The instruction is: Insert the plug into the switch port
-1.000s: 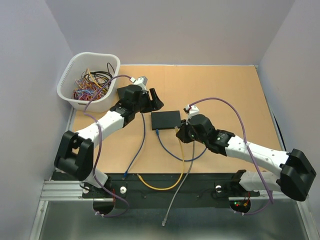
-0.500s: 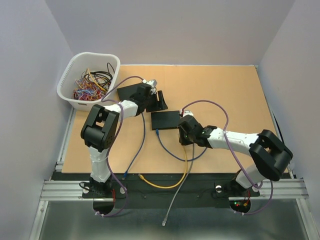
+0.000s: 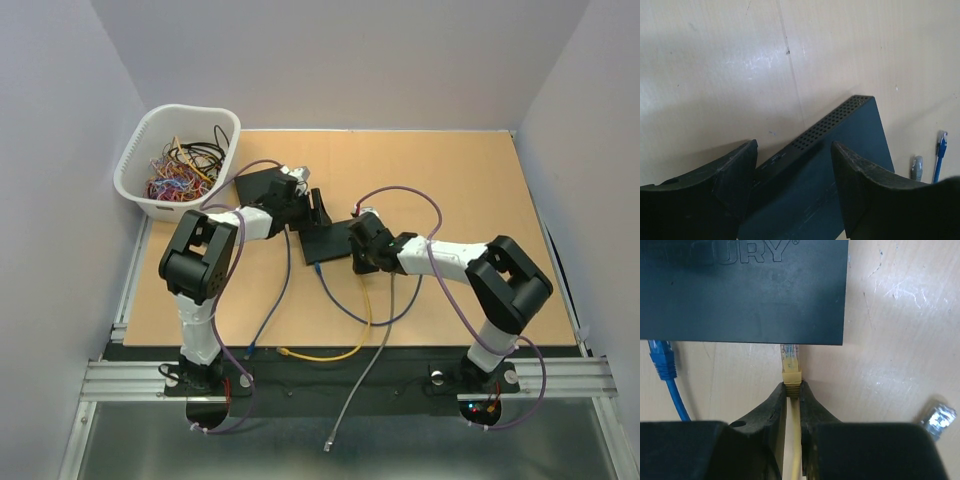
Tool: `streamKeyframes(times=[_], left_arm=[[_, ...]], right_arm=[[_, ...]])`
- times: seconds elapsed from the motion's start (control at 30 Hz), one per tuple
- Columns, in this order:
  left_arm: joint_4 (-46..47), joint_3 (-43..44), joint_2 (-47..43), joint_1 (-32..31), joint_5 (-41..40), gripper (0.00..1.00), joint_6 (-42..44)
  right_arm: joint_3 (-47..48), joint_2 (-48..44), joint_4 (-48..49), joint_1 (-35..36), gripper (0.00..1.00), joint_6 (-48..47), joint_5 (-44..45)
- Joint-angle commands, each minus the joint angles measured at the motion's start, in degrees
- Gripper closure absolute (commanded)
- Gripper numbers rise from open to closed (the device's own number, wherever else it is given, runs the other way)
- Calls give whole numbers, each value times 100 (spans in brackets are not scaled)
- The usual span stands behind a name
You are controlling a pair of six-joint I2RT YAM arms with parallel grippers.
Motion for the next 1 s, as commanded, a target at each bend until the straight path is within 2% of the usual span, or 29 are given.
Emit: streamKeyframes(times=[0.0, 0.23, 0.37, 0.63, 0.97], left_arm=[[-115, -369, -366, -1, 77, 28, 18], [-89, -632, -542, 7, 33, 28, 0], [-45, -668, -586, 7, -11, 29, 9], [-1, -668, -648, 7, -29, 29, 0], [70, -913, -858, 7, 7, 29, -52]], right_arm=[[326, 178, 86, -121, 99, -158, 20], [432, 152, 68, -174, 100, -308, -68], [388, 56, -90, -174, 100, -457, -691], [440, -191, -801, -131, 100, -694, -1307], [1047, 230, -1356, 1, 100, -765, -1229]])
